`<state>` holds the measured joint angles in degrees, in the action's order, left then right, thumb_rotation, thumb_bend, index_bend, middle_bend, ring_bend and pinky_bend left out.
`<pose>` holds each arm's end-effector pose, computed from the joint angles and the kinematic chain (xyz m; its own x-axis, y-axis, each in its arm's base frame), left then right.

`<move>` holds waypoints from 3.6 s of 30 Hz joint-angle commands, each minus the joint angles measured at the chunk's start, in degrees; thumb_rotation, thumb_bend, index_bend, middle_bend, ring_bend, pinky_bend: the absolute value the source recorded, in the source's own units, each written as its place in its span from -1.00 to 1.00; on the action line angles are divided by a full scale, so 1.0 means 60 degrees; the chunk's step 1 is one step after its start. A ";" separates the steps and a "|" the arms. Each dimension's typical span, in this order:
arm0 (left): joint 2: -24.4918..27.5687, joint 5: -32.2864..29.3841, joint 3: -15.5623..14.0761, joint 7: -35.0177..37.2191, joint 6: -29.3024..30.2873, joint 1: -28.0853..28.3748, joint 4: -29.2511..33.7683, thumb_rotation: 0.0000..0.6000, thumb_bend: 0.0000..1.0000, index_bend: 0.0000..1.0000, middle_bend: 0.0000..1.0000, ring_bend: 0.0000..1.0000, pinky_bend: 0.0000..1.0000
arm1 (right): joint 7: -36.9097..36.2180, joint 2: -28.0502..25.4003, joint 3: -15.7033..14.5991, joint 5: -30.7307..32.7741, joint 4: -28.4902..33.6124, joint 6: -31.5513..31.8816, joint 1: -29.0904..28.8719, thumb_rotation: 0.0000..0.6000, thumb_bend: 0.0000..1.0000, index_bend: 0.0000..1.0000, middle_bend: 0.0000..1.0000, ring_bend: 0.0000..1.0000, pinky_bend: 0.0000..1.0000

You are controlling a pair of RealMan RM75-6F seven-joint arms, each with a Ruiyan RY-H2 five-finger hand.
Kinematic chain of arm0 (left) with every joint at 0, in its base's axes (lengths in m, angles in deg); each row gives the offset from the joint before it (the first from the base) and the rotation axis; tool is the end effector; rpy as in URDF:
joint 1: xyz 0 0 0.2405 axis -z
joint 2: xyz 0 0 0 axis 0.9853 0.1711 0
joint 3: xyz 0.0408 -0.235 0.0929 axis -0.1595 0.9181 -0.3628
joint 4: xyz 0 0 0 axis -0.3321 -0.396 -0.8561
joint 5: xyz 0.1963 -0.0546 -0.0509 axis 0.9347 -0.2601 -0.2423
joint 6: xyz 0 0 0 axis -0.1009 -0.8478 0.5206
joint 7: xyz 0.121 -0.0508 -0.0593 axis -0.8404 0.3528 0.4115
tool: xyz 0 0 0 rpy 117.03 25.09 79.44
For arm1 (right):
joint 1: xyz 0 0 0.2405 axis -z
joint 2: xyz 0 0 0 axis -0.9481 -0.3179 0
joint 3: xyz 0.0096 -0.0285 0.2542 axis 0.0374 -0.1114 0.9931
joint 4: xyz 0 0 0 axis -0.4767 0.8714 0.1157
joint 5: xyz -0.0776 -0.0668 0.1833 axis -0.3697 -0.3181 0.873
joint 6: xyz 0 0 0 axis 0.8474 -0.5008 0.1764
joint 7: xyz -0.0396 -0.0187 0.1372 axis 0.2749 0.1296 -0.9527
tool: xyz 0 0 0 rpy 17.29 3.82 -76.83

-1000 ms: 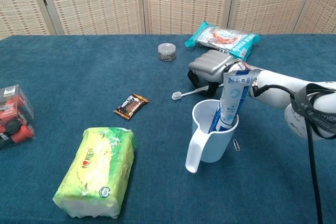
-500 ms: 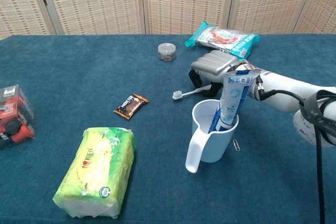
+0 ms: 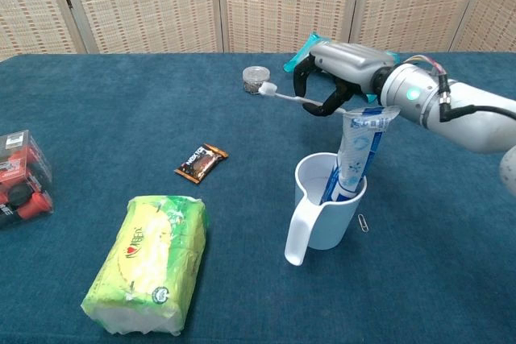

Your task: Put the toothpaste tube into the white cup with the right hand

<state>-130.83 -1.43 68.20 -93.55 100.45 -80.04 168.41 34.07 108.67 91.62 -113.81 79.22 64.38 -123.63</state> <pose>-0.3183 0.1492 0.1699 0.5365 0.0242 0.8435 0.8388 0.0939 -0.5362 -0.1290 -0.4160 -0.0454 0.3838 -0.1787 0.9060 -0.8395 -0.4763 0.2616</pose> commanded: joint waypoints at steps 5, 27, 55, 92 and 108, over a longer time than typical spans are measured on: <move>0.0080 0.0061 -0.0008 -0.0262 0.0002 0.0035 0.0279 1.00 -0.59 -0.54 -0.80 -0.82 -0.70 | -0.2540 -0.2197 0.0023 -0.0110 0.3279 0.0172 0.0857 1.00 -0.20 0.23 -0.16 -0.56 -0.56; 0.0176 0.0141 -0.0056 -0.0656 -0.0014 0.0081 0.0692 1.00 -0.59 -0.54 -0.81 -0.82 -0.70 | -0.8112 -0.4670 -0.0940 -0.2250 0.6253 0.0571 0.1390 1.00 -0.22 0.24 -0.15 -0.56 -0.56; 0.0166 0.0202 -0.0097 -0.0784 -0.0054 0.0118 0.0767 1.00 -0.59 -0.54 -0.82 -0.82 -0.70 | -0.9318 -0.4043 -0.1780 -0.2471 0.5302 0.0809 0.1336 1.00 -0.22 0.24 -0.15 -0.56 -0.56; -0.0071 0.0130 0.0022 -0.0758 -0.0320 0.0369 0.0552 1.00 -0.59 -0.54 -0.82 -0.82 -0.70 | -0.6407 -0.5525 -0.1940 -0.1818 0.5504 0.1977 0.2307 1.00 -0.28 -0.35 -0.30 -0.56 -0.56; -0.0682 0.0191 0.0160 -0.1080 -0.0510 0.0709 0.0376 1.00 -0.59 -0.54 -0.82 -0.82 -0.70 | -0.0831 -0.6179 -0.2357 -0.1187 0.6052 0.4553 0.4984 1.00 -0.23 -0.46 -0.44 -0.63 -0.56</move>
<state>-134.85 -0.30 69.11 -99.96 97.40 -75.86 170.69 27.11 72.39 78.28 -121.22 114.65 89.98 -95.76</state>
